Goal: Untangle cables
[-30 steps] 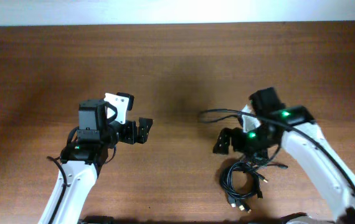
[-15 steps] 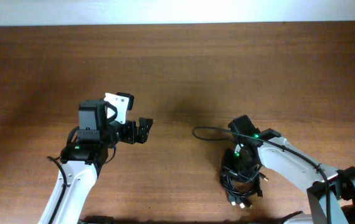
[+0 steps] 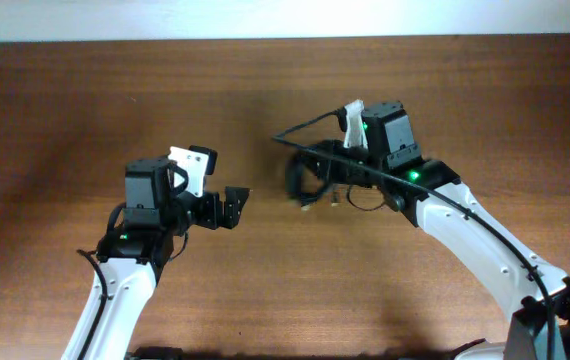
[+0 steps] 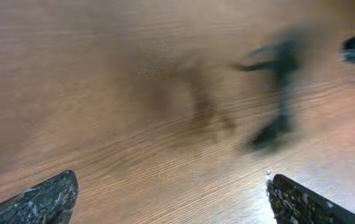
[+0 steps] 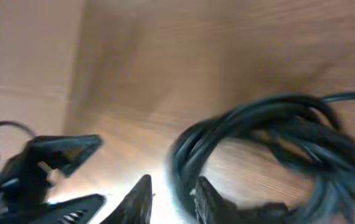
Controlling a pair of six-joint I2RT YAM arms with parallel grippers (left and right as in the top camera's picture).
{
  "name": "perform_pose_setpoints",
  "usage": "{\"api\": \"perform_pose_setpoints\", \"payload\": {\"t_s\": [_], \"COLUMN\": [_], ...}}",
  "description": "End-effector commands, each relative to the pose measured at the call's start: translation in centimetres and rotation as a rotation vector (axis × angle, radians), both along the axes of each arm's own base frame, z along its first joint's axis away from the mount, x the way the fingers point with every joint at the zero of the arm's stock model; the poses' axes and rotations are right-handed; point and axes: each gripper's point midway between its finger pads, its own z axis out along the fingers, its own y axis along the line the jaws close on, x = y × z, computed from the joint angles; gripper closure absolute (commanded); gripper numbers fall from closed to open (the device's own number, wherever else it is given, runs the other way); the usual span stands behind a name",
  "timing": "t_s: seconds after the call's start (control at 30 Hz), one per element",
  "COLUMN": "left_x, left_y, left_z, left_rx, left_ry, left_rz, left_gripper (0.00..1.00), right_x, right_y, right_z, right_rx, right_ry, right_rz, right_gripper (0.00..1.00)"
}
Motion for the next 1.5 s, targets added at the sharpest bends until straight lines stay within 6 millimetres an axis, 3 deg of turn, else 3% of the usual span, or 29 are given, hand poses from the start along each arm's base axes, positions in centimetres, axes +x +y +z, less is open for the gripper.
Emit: {"api": "perform_pose_setpoints", "payload": {"t_s": [0.0, 0.13, 0.2, 0.3, 0.33, 0.43, 0.5, 0.67, 0.73, 0.8, 0.97, 1.2, 1.3, 1.37, 1.47], "left_x": [-0.4, -0.6, 0.1, 0.8, 0.7, 0.6, 1.2, 1.3, 1.4, 2.3, 5.1, 2.9, 2.5, 2.3, 2.4], "left_y": [-2.5, -2.9, -1.3, 2.9, 3.2, 1.5, -0.9, -0.9, -1.5, -1.9, -2.8, -2.6, -3.7, -4.4, -6.1], "left_z": [2.3, 2.6, 1.5, -0.6, -1.1, -4.5, -6.1, -7.0, -7.5, -9.1, -10.6, -11.8, -12.0, -12.1, -11.9], "left_rx": [-0.129, -0.146, -0.071, -0.003, -0.006, -0.007, -0.018, 0.137, 0.172, 0.191, 0.271, 0.311, 0.262, 0.236, 0.16], "left_ry": [-0.046, -0.048, -0.034, 0.082, 0.11, 0.23, 0.263, 0.207, 0.186, 0.2, 0.275, 0.376, 0.409, 0.428, 0.447], "left_rz": [-0.125, -0.145, -0.061, 0.255, 0.288, 0.298, 0.288, 0.514, 0.522, 0.531, 0.535, 0.505, 0.463, 0.44, 0.386], "left_gripper": [0.01, 0.01, 0.01, 0.01, 0.01, 0.01, 0.01, 0.01, 0.01, 0.01, 0.01, 0.01, 0.0, 0.37, 0.71], "right_x": [-0.6, -0.8, -0.8, -0.8, -0.9, -0.8, -1.0, -1.0, -1.0, -1.1, -1.1, -1.0, -1.0, -1.0, -1.0], "right_y": [1.1, 0.9, -1.1, -1.9, -1.9, -2.2, -2.3, -2.3, -2.3, -2.3, -2.3, -2.4, -2.4, -2.4, -2.4], "right_z": [1.4, 0.6, -1.8, -2.5, -2.6, -2.7, -2.9, -2.9, -2.9, -3.0, -3.0, -3.0, -3.0, -3.0, -3.0], "right_rx": [0.062, 0.013, -0.103, -0.144, -0.147, -0.158, -0.165, -0.164, -0.166, -0.168, -0.168, -0.172, -0.172, -0.172, -0.172], "right_ry": [0.019, 0.023, 0.08, 0.096, 0.101, 0.102, 0.111, 0.111, 0.114, 0.117, 0.117, 0.115, 0.115, 0.115, 0.115], "right_rz": [0.036, 0.015, -0.073, -0.102, -0.103, -0.117, -0.117, -0.117, -0.117, -0.117, -0.117, -0.121, -0.121, -0.122, -0.122], "right_gripper": [0.77, 0.76, 0.65, 0.62, 0.59, 0.54, 0.54, 0.54, 0.54, 0.54, 0.54, 0.55, 0.55, 0.55, 0.55]}}
